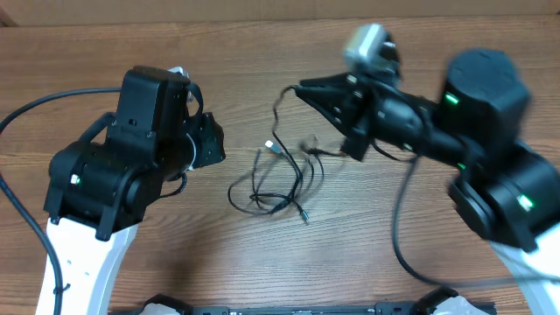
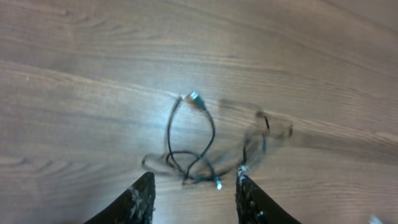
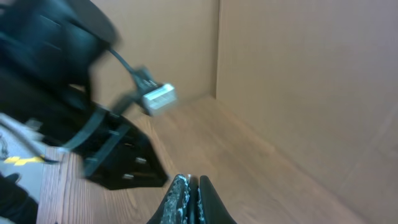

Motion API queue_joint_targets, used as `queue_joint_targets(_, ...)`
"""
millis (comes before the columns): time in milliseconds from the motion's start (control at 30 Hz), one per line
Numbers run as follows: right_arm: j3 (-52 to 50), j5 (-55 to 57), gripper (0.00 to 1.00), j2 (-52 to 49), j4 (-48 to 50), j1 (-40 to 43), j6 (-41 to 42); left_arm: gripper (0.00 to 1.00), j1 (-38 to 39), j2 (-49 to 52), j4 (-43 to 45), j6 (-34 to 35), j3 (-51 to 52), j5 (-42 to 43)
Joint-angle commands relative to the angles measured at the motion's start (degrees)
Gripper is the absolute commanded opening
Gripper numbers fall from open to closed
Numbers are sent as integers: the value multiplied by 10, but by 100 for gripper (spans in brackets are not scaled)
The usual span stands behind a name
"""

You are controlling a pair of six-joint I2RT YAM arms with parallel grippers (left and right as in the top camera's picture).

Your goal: Untangle cables

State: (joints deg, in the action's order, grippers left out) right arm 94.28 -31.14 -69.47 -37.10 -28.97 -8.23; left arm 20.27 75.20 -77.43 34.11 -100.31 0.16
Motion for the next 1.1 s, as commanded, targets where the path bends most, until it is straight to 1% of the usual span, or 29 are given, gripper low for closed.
queue_joint_targets(0, 14, 7, 4, 22, -3, -2, 10, 42, -1, 25, 20, -23, 27, -6)
queue_joint_targets(67, 14, 8, 4, 29, -8, -1, 10, 40, -1, 38, 37, -46, 42, 19)
queue_joint_targets(167, 14, 17, 4, 32, -11, -2, 10, 39, -1, 52, 80, -125, 73, 89)
queue_joint_targets(300, 14, 25, 4, 31, -8, -2, 10, 44, -1, 68, 136, -215, 124, 177)
queue_joint_targets(367, 14, 43, 4, 31, -8, -2, 9, 47, -1, 75, 160, -256, 148, 235)
queue_joint_targets(500, 14, 77, 4, 31, -10, -2, 9, 48, -1, 80, 184, -336, 169, 327)
queue_joint_targets(633, 14, 88, 4, 30, -10, -2, 10, 49, -1, 80, 187, -405, 170, 382)
queue_joint_targets(700, 14, 93, 4, 28, -9, -2, 10, 49, -1, 80, 189, -420, 171, 391)
queue_joint_targets(833, 14, 147, 4, 25, -16, -1, 10, 49, -1, 80, 187, -446, 171, 388)
queue_joint_targets(900, 14, 144, 4, 22, -18, -2, 11, 49, -1, 80, 188, -447, 171, 388)
queue_joint_targets(967, 14, 142, 4, 20, -11, -2, 36, 49, -1, 80, 193, -449, 171, 389)
queue_joint_targets(1067, 14, 108, 4, 17, 2, -2, 40, 50, -1, 80, 207, -449, 171, 389)
